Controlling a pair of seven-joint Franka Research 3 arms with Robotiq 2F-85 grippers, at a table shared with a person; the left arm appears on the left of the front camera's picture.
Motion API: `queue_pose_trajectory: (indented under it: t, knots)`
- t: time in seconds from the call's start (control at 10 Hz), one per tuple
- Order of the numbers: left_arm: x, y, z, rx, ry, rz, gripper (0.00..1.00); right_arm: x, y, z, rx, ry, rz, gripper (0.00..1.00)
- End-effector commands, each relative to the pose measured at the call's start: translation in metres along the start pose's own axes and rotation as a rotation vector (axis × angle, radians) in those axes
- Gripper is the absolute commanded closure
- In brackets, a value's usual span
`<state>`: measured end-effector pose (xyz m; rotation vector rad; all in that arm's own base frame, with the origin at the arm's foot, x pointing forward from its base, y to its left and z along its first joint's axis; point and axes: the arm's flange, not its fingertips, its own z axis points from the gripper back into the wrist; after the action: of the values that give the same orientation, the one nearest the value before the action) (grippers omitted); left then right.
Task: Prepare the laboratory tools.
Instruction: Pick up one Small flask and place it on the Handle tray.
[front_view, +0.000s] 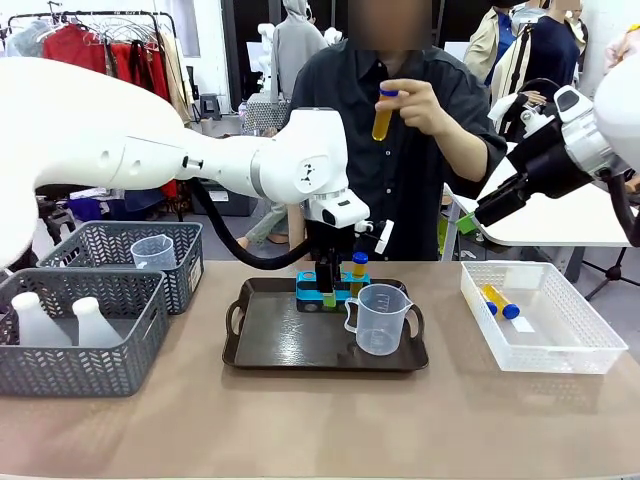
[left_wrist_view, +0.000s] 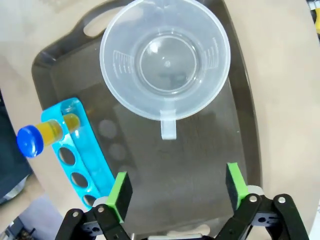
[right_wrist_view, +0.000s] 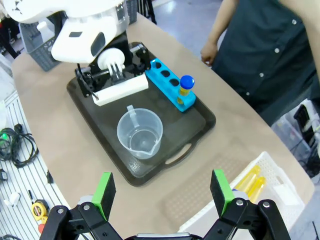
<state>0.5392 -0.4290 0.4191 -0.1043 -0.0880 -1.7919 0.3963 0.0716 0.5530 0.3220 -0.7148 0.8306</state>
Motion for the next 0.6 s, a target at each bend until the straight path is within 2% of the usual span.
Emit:
queue_pose_trajectory:
  t: [0.0, 0.3, 0.5]
  knots:
    - [-0.012, -0.022, 0.013, 0.007, -0.012, 0.014, 0.0, 0.0, -0.001, 0.0, 0.021, -0.019, -0.006, 0.0]
    - [-0.024, -0.029, 0.037, 0.032, -0.009, 0.035, 0.0, 0.0, -0.001, 0.0, 0.021, -0.019, -0.006, 0.0]
    - [-0.041, -0.034, 0.068, 0.062, 0.025, 0.111, 0.0, 0.0, -0.001, 0.0, 0.021, -0.019, -0.006, 0.0]
